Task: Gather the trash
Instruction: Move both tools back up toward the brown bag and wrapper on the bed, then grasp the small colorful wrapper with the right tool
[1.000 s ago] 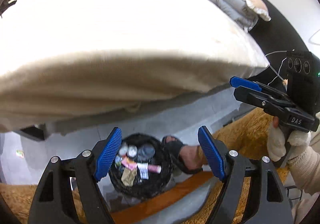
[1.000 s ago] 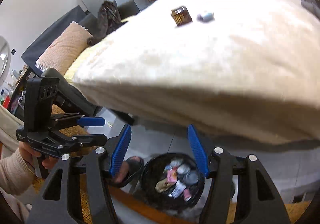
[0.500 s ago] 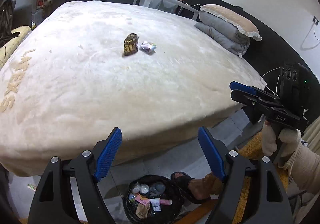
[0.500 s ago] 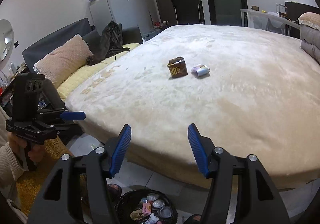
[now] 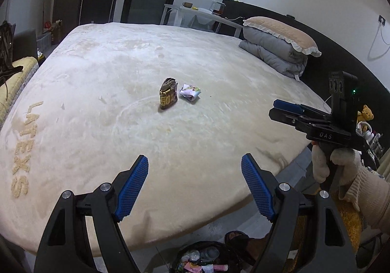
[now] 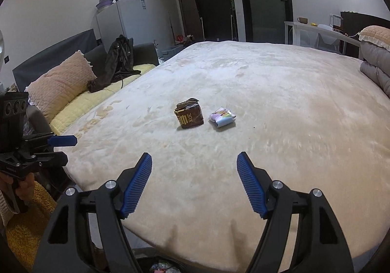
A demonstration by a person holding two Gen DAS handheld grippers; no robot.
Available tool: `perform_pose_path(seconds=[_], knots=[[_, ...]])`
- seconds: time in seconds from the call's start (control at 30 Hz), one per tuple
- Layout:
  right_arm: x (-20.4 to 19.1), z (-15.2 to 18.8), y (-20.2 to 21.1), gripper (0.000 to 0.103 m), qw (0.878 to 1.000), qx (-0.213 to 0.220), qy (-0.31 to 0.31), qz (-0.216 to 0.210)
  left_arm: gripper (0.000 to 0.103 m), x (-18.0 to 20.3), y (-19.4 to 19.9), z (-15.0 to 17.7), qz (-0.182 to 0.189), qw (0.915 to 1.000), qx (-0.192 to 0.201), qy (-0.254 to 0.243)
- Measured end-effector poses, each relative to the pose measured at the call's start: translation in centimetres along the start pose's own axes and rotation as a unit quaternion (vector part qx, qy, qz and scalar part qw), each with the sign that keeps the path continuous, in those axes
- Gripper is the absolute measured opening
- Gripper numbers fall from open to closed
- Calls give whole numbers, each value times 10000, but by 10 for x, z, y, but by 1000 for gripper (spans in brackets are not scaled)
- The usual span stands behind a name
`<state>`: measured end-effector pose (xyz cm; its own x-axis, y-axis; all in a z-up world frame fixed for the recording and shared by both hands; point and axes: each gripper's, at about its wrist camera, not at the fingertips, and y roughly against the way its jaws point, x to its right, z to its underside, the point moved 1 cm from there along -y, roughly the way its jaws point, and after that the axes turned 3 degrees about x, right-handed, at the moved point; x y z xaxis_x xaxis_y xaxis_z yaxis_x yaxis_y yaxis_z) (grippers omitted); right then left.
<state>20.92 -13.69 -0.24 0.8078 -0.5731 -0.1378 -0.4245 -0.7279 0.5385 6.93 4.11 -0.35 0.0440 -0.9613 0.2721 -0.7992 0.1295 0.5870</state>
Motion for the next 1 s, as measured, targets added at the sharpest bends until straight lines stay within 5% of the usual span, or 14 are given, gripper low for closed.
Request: perform_pose_path(seconds=[0.17, 0.23, 0.4, 0.8, 0.9, 1.0], knots=[[14, -11, -30, 72, 9999, -101, 39, 130, 77, -13, -5, -16, -39, 9999, 107, 31], [20, -13, -45, 85, 9997, -231, 9, 63, 77, -18, -7, -21, -69, 9999, 133, 32], [30, -21, -80, 94, 9991, -369, 119, 184, 77, -34, -15, -30, -200, 9997, 124, 99], [47, -40, -164, 95, 9964, -682, 381, 329, 82, -66, -26, -36, -323, 9991, 150, 215], [52, -40, -185, 95, 9950, -825, 423, 384, 97, -70, -31, -35, -360, 9990, 137, 230], [56, -41, -203, 95, 9939, -940, 420, 397, 97, -74, -35, -32, -426, 9988, 46, 250]])
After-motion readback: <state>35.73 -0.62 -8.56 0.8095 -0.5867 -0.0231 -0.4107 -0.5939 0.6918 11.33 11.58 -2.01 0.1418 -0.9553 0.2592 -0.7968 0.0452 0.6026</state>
